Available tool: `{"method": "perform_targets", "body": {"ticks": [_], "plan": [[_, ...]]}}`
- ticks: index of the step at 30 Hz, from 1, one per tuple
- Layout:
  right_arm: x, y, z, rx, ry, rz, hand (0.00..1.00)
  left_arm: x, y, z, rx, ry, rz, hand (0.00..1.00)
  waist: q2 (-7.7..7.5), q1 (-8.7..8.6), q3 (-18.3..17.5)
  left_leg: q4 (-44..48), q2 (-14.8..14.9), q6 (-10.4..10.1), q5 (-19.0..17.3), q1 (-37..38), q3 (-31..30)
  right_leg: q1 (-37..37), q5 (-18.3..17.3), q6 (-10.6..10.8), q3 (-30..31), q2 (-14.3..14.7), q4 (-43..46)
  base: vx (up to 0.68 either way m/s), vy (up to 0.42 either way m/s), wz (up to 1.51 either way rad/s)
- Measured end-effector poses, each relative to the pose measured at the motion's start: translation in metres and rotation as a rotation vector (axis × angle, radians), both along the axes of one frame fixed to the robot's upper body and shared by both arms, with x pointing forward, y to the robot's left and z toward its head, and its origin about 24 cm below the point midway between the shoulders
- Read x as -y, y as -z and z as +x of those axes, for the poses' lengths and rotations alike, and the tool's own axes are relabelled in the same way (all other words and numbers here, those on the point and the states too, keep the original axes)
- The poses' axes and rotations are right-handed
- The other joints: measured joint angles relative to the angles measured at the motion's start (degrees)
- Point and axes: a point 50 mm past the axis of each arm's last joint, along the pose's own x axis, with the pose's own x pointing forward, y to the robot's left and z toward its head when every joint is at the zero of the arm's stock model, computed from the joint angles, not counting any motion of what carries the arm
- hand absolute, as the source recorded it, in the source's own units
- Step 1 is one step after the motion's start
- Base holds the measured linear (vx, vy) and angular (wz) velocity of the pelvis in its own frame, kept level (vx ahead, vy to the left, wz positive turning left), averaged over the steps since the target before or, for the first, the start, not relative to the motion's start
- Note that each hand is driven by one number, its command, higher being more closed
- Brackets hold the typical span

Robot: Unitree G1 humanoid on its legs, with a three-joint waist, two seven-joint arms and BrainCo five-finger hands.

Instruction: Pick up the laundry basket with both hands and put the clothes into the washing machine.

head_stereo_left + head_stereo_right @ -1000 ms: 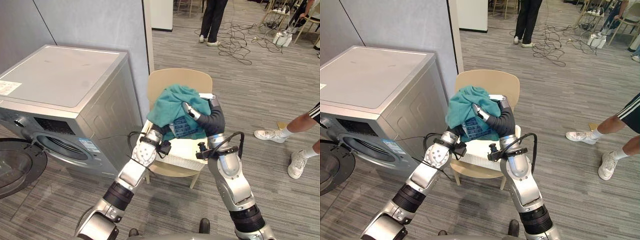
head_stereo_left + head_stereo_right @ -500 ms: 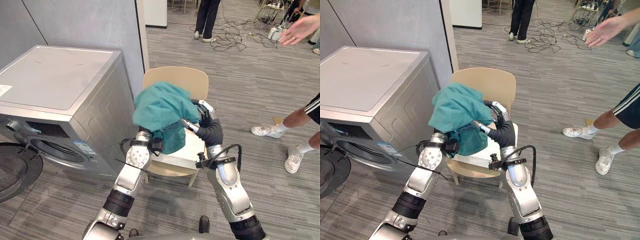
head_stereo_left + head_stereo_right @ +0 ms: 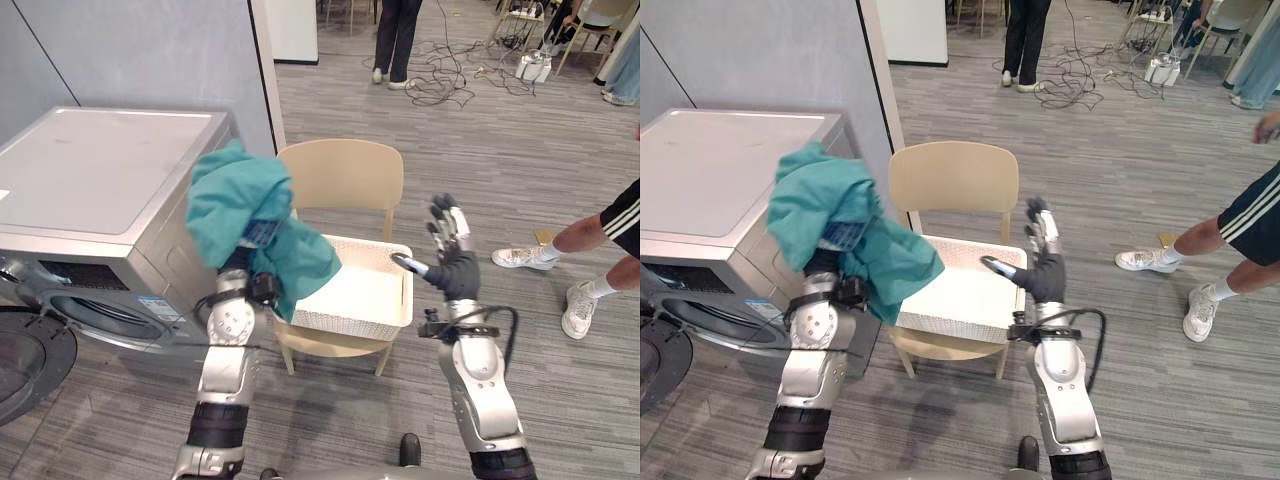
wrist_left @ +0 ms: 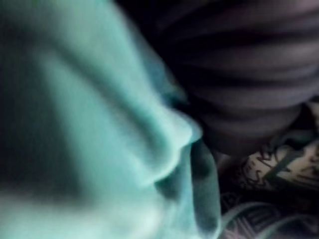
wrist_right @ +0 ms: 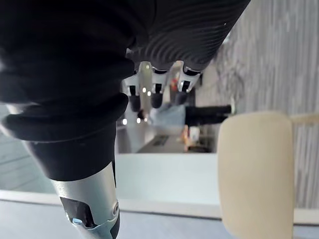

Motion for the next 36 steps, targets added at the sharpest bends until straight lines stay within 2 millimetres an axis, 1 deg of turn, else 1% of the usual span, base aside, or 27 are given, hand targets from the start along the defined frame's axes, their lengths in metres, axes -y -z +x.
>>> {"method": "perform_targets", "body": {"ticks": [2,4,6,8,11,13,15,16,17,18,20,21,22,23,24,25,26,27,28,29,30,31,32,33,34,35,36], "plan": [[0.022,0.009,-0.007,-0.050,0.104,-0.043,0.00,-0.022,0.005,-0.019,-0.007,-0.085,0.000,1.00,0.67,0.31,0.08,0.53,0.02,0.08,-0.67,0.42,0.85,0.26,-0.15,0.17,0.75,0.02,0.00,-0.02,0.006,-0.15],[0.036,0.015,-0.014,-0.091,0.177,-0.063,0.00,-0.032,0.010,-0.029,-0.023,-0.133,-0.001,1.00,1.15,0.81,0.07,0.79,0.08,0.23,-1.22,0.67,0.94,0.88,-0.73,0.77,0.72,0.02,0.00,-0.02,0.001,-0.04],[0.055,0.026,-0.025,-0.156,0.271,-0.113,0.00,-0.041,0.018,-0.041,-0.055,-0.185,-0.010,1.00,1.72,1.36,-0.18,1.36,0.32,0.25,-1.98,1.35,0.76,2.06,-1.37,0.73,0.49,0.09,0.00,0.00,0.008,0.06],[0.071,0.043,-0.031,-0.241,0.354,-0.152,0.00,-0.049,0.025,-0.053,-0.088,-0.226,-0.007,1.00,2.07,1.41,-0.36,2.40,0.61,0.13,-2.66,1.31,0.12,2.93,-1.82,0.73,-0.03,0.17,0.00,0.01,0.004,0.14],[0.094,0.077,-0.045,-0.428,0.472,-0.190,0.00,-0.055,0.033,-0.064,-0.122,-0.260,-0.001,1.00,2.25,1.43,-0.39,2.68,0.95,0.07,-2.81,1.03,-1.67,3.97,-2.77,0.79,-1.91,0.25,0.43,0.01,-0.004,0.27],[0.104,0.101,-0.060,-0.570,0.522,-0.225,0.00,-0.058,0.037,-0.073,-0.139,-0.288,-0.009,1.00,2.29,1.52,-0.41,3.09,1.29,-0.13,-2.96,0.45,-2.35,4.15,-3.34,0.70,-2.84,0.42,0.86,0.03,-0.007,0.25],[0.117,0.135,-0.084,-0.772,0.594,-0.230,0.00,-0.065,0.042,-0.086,-0.168,-0.334,-0.011,1.00,2.40,1.81,-0.34,5.55,2.43,-0.74,-4.07,-0.88,-3.76,4.49,-3.98,0.58,-4.12,1.14,2.00,0.05,-0.015,0.24],[0.119,0.144,-0.092,-0.829,0.606,-0.225,0.00,-0.067,0.044,-0.089,-0.178,-0.341,-0.009,1.00,2.40,1.94,-0.33,6.06,2.80,-0.86,-4.31,-0.97,-4.18,4.69,-4.26,0.44,-4.47,1.41,2.49,0.06,-0.028,0.31],[0.122,0.163,-0.107,-0.942,0.624,-0.209,0.00,-0.070,0.047,-0.095,-0.198,-0.353,-0.005,1.00,2.40,2.11,-0.31,6.81,3.48,-1.14,-4.82,-0.96,-4.99,5.40,-4.82,0.20,-5.25,1.86,3.10,0.06,-0.033,0.25],[0.121,0.181,-0.121,-1.050,0.619,-0.191,0.00,-0.073,0.049,-0.100,-0.212,-0.358,-0.003,1.00,2.43,2.83,-0.20,7.76,4.10,-1.36,-5.38,-0.98,-5.32,5.79,-5.44,-0.03,-5.49,2.29,3.79,0.05,-0.030,0.19],[0.118,0.201,-0.140,-1.178,0.595,-0.167,0.00,-0.073,0.051,-0.103,-0.221,-0.351,-0.010,1.00,2.41,3.53,0.00,8.85,4.75,-1.48,-6.03,-1.30,-5.50,5.98,-6.09,-0.01,-5.79,2.64,4.49,0.02,-0.025,0.12],[0.114,0.213,-0.151,-1.254,0.568,-0.144,0.00,-0.073,0.053,-0.105,-0.226,-0.345,-0.015,1.00,2.39,4.25,0.10,9.50,4.84,-1.41,-6.17,-1.78,-6.15,5.98,-6.59,-0.13,-6.44,2.59,5.28,0.00,-0.022,0.44],[0.106,0.229,-0.167,-1.361,0.527,-0.105,0.00,-0.071,0.052,-0.104,-0.220,-0.321,-0.020,1.00,2.05,4.63,0.91,10.63,4.78,-1.33,-6.23,-3.33,-7.72,6.00,-7.82,0.07,-8.26,2.13,7.03,-0.06,-0.013,0.89],[0.094,0.244,-0.183,-1.463,0.481,-0.049,0.00,-0.070,0.049,-0.103,-0.201,-0.310,-0.034,1.00,2.23,4.69,1.71,11.73,4.46,-1.17,-6.25,-5.28,-9.86,5.95,-9.28,0.18,-11.21,1.34,9.20,-0.07,-0.004,1.05],[0.088,0.250,-0.189,-1.505,0.464,-0.007,0.00,-0.070,0.047,-0.103,-0.190,-0.310,-0.042,1.00,2.13,4.69,2.23,12.28,4.26,-0.39,-6.38,-6.33,-10.38,5.92,-10.01,0.23,-12.74,0.80,10.26,-0.09,0.003,1.21],[0.074,0.259,-0.199,-1.562,0.445,0.084,0.00,-0.069,0.045,-0.103,-0.173,-0.305,-0.057,1.00,1.98,4.70,3.10,12.88,4.79,4.11,-6.77,-7.80,-7.86,5.98,-10.70,-0.04,-15.53,-0.41,11.80,-0.05,-0.005,1.21],[0.070,0.261,-0.202,-1.578,0.441,0.117,0.00,-0.069,0.045,-0.103,-0.167,-0.306,-0.074,1.00,1.87,4.68,3.25,12.64,6.94,9.82,-6.47,-8.80,-0.29,6.19,-10.63,-0.25,-18.62,-1.44,12.03,-0.02,-0.010,1.17],[0.069,0.262,-0.202,-1.583,0.422,0.120,0.00,-0.068,0.045,-0.102,-0.165,-0.298,-0.080,1.00,0.94,4.66,3.04,12.22,7.76,11.13,-6.54,-8.83,3.12,6.33,-10.52,-0.38,-19.90,-1.98,11.99,0.01,0.013,1.04],[0.064,0.264,-0.200,-1.594,0.382,0.123,0.00,-0.063,0.044,-0.099,-0.158,-0.270,-0.093,1.00,0.35,4.76,3.33,14.20,9.79,11.28,-6.64,-9.33,8.81,6.53,-10.24,-0.67,-22.08,-3.23,11.53,0.03,0.115,0.82],[0.067,0.262,-0.193,-1.580,0.372,0.106,0.00,-0.057,0.045,-0.096,-0.157,-0.237,-0.112,1.00,0.79,4.79,4.12,20.19,12.52,12.06,-6.68,-11.63,12.07,6.87,-10.18,-0.60,-23.88,-3.59,12.28,0.03,0.168,0.85],[0.073,0.260,-0.187,-1.564,0.364,0.084,0.00,-0.048,0.049,-0.092,-0.169,-0.186,-0.128,1.00,2.11,4.79,4.11,24.03,13.78,15.40,-3.97,-12.64,14.05,7.32,-10.19,-0.58,-25.26,-3.67,13.26,0.05,0.228,0.92],[0.075,0.259,-0.182,-1.552,0.361,0.074,0.00,-0.040,0.052,-0.088,-0.181,-0.141,-0.142,1.00,3.22,4.37,3.97,24.36,13.15,14.26,-2.17,-12.98,14.89,8.20,-10.26,-0.59,-26.90,-4.43,14.65,0.02,0.195,1.15],[0.075,0.260,-0.181,-1.560,0.355,0.070,0.00,-0.032,0.058,-0.082,-0.197,-0.097,-0.160,1.00,3.15,3.77,4.27,20.08,10.07,12.61,0.59,-13.42,13.40,8.09,-12.65,-2.33,-27.87,-5.13,15.50,-0.03,0.155,1.44],[0.064,0.264,-0.182,-1.574,0.320,0.085,0.00,-0.030,0.061,-0.077,-0.204,-0.086,-0.162,1.00,-0.25,2.09,2.86,14.89,7.31,12.76,-0.67,-12.78,11.66,7.96,-13.75,-3.35,-28.04,-5.22,12.77,-0.04,0.083,1.54],[0.060,0.264,-0.175,-1.562,0.300,0.082,0.00,-0.026,0.063,-0.068,-0.208,-0.058,-0.167,1.00,0.02,1.76,2.96,21.62,9.21,11.24,-4.05,-15.50,13.54,8.67,-12.01,0.10,-31.07,-5.86,12.25,-0.03,0.069,1.18],[0.069,0.261,-0.166,-1.538,0.310,0.057,0.00,-0.019,0.078,-0.063,-0.271,-0.028,-0.191,1.00,1.06,2.98,3.78,28.71,12.59,6.74,-4.96,-15.80,14.63,9.11,-11.01,0.86,-32.28,-5.25,12.95,0.02,0.183,0.81],[0.071,0.260,-0.164,-1.533,0.313,0.052,0.00,-0.015,0.084,-0.062,-0.304,-0.014,-0.199,1.00,2.17,2.84,3.32,27.39,12.20,3.08,-6.63,-15.66,14.51,9.31,-10.64,1.32,-32.78,-4.92,12.99,0.01,0.237,0.56]]}}
